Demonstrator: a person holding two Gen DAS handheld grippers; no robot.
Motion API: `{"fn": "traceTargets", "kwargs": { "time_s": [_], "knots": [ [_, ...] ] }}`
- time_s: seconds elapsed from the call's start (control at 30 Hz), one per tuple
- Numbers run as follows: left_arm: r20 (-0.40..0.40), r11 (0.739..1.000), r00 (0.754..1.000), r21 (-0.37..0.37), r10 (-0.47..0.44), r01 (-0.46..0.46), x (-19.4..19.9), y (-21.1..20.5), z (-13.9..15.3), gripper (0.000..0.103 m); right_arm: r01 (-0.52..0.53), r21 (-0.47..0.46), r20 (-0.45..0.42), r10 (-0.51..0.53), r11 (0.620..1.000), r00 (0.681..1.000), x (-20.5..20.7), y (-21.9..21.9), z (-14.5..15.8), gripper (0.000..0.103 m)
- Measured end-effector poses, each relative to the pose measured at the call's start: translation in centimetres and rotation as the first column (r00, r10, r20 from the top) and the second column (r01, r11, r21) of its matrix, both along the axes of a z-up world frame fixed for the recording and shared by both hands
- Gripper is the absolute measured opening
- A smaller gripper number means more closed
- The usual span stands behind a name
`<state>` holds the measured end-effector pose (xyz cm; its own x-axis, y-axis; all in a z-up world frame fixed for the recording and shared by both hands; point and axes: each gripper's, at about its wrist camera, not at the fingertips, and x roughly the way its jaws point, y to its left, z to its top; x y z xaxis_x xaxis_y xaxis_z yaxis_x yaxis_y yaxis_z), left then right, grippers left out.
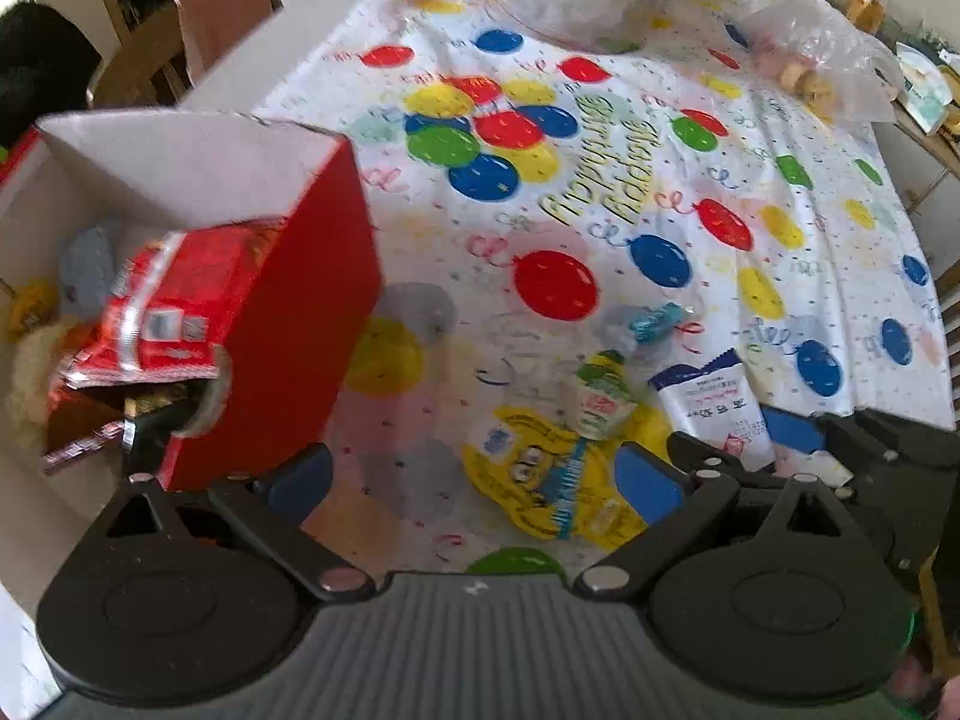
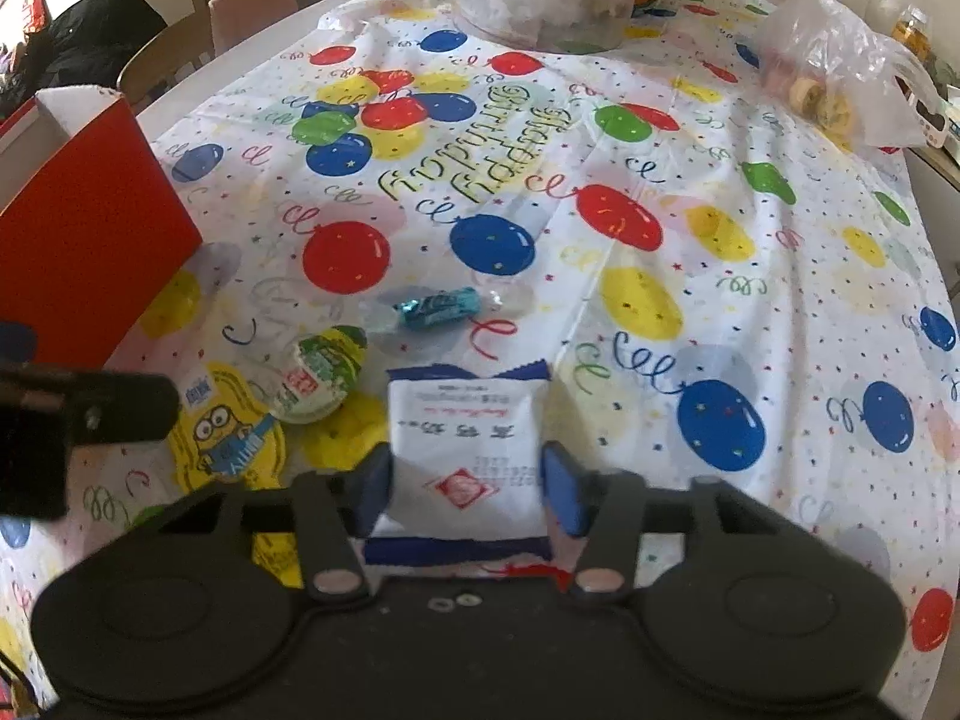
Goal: Organize snacks
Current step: 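Close the left tool on the yellow Minion jelly cup and lift it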
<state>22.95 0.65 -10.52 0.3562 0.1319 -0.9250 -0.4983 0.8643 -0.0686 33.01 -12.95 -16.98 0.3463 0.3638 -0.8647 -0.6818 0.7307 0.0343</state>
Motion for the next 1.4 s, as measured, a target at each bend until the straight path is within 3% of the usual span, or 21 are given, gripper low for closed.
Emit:
{"fn": "traceTargets", "kwargs": {
  "time_s": [0.27, 0.4, 0.8, 0.93, 1.03, 1.4],
  "knots": [
    [-0.12, 0.982, 0.982, -0.104, 0.146, -0.159, 1.5, 1.1, -3.4, 0.092, 0.038, 0.042, -0.012, -0.037, 0.998, 0.999, 0.2, -2.9, 0.4, 0.046],
    [-0.122, 0.966, 0.971, -0.13, 0.206, -0.222, 1.9, 1.3, -4.3, 0.092, 0.046, 0.057, -0.017, -0.045, 0.997, 0.999, -0.2, -3.9, 0.6, 0.046],
    [-0.149, 0.981, 0.972, -0.033, 0.184, -0.191, 4.2, -1.1, -5.3, 0.09, 0.041, 0.06, -0.018, -0.04, 0.997, 0.999, -1.2, -5.3, 0.8, 0.046],
    [-0.144, 0.982, 0.972, -0.001, 0.187, -0.189, 4.3, -1.7, -5.0, 0.082, 0.042, 0.06, -0.018, -0.041, 0.997, 0.999, -1.4, -5.5, 0.8, 0.046],
    [-0.123, 0.985, 0.978, 0.011, 0.171, -0.171, 4.1, -2.0, -4.5, 0.066, 0.046, 0.059, -0.018, -0.045, 0.997, 0.999, -1.5, -5.7, 0.8, 0.046],
    [-0.075, 0.988, 0.988, -0.071, 0.132, -0.137, 1.6, -0.8, -4.0, 0.066, 0.074, 0.072, -0.016, -0.073, 0.995, 0.997, -2.7, -6.6, 1.9, 0.046]
  ]
}}
